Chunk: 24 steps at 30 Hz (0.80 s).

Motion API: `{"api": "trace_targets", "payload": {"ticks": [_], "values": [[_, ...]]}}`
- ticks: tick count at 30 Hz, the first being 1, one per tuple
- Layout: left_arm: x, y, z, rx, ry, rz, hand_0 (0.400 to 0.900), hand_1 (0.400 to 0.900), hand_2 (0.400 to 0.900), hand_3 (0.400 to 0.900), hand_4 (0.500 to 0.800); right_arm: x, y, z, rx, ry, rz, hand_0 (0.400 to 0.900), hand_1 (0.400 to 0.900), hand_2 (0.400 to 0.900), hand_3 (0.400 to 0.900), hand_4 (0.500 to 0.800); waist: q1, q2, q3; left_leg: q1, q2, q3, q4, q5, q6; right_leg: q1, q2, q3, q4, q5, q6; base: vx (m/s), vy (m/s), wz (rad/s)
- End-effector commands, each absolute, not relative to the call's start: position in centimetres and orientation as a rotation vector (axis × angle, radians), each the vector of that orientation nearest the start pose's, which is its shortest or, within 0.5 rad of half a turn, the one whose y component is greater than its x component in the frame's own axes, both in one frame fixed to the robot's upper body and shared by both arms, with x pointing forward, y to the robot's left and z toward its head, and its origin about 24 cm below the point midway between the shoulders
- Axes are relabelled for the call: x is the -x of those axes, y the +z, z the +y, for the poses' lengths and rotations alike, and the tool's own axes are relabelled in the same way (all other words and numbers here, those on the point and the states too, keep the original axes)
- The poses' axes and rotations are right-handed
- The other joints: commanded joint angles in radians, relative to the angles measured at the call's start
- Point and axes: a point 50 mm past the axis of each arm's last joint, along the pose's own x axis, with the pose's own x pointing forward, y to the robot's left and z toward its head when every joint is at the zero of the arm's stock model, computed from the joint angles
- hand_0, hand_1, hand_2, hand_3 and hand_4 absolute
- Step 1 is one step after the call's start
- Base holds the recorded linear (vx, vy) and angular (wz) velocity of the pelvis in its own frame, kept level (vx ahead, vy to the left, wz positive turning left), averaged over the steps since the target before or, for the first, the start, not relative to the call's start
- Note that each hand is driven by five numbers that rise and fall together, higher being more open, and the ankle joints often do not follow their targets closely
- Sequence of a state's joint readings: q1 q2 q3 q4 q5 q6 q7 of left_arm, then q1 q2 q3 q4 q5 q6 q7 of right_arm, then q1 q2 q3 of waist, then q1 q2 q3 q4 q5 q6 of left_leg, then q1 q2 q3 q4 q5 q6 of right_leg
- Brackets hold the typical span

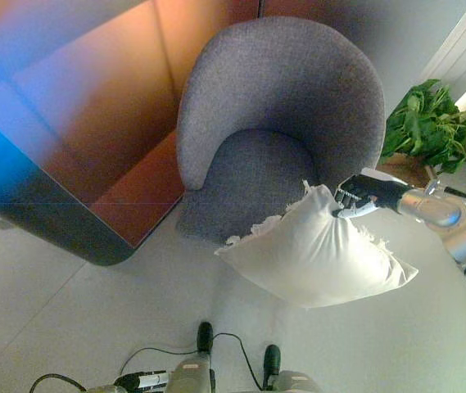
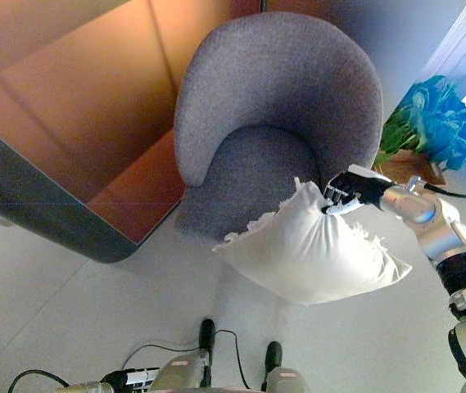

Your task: Pick up the pillow and put it on the sofa.

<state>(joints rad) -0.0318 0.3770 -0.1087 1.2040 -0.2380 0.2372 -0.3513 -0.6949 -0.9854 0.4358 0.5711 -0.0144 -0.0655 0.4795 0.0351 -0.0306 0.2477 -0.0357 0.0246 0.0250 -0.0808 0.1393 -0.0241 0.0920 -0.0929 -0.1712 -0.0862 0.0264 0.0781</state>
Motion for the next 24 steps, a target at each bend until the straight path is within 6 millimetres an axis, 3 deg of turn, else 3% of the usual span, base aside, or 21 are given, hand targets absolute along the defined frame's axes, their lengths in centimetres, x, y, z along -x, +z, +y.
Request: {"api": "trace_targets", "payload": {"ticks": [1, 6, 15, 24], "values": [[-3.4, -15.2, 28.3, 0.046, -0.016, 1.603, 0.900, 0.900, 0.900, 0.900, 0.800, -35.6, 28.3, -28.3, 1.015, 0.243, -0.118, 0.400, 0.400, 0.400, 0.400, 0.500, 0.059, -0.073, -0.149, 0.098, -0.013, 0.015, -0.006, -0.146, -0.023, -0.023, 0.004, -0.005, 0.006, 0.037, 0.030, 0.10, 0.029, 0.07], [-2.8, -15.1, 28.4, 0.038, -0.024, 1.640, 0.900, 0.900, 0.900, 0.900, 0.800, -36.5, 30.5, -28.0, 0.987, 0.220, -0.090, 0.400, 0.400, 0.400, 0.400, 0.500, 0.080, -0.083, -0.160, 0.114, -0.014, 0.004, -0.006, -0.150, -0.023, 0.002, 0.002, -0.014, -0.001, 0.038, 0.031, 0.10, 0.038, 0.09], [-1.8, -15.0, 28.8, 0.044, -0.009, 1.701, 0.900, 0.900, 0.900, 0.900, 0.800, -37.6, 32.6, -29.1, 0.954, 0.059, 0.006, 0.400, 0.400, 0.400, 0.400, 0.500, 0.124, -0.099, -0.156, 0.119, -0.014, -0.018, -0.006, -0.148, -0.023, 0.017, -0.003, -0.029, -0.001, 0.037, 0.035, 0.09, 0.047, 0.11], [-3.1, -14.3, 30.2, 0.041, 0.038, 1.665, 0.900, 0.900, 0.900, 0.900, 0.800, -37.0, 35.4, -31.0, 0.941, -0.187, 0.026, 0.400, 0.400, 0.400, 0.400, 0.500, 0.163, -0.124, -0.098, 0.055, -0.001, -0.048, -0.006, -0.133, -0.020, -0.034, -0.001, -0.043, -0.001, 0.052, 0.039, -0.04, -0.012, 0.13]]}}
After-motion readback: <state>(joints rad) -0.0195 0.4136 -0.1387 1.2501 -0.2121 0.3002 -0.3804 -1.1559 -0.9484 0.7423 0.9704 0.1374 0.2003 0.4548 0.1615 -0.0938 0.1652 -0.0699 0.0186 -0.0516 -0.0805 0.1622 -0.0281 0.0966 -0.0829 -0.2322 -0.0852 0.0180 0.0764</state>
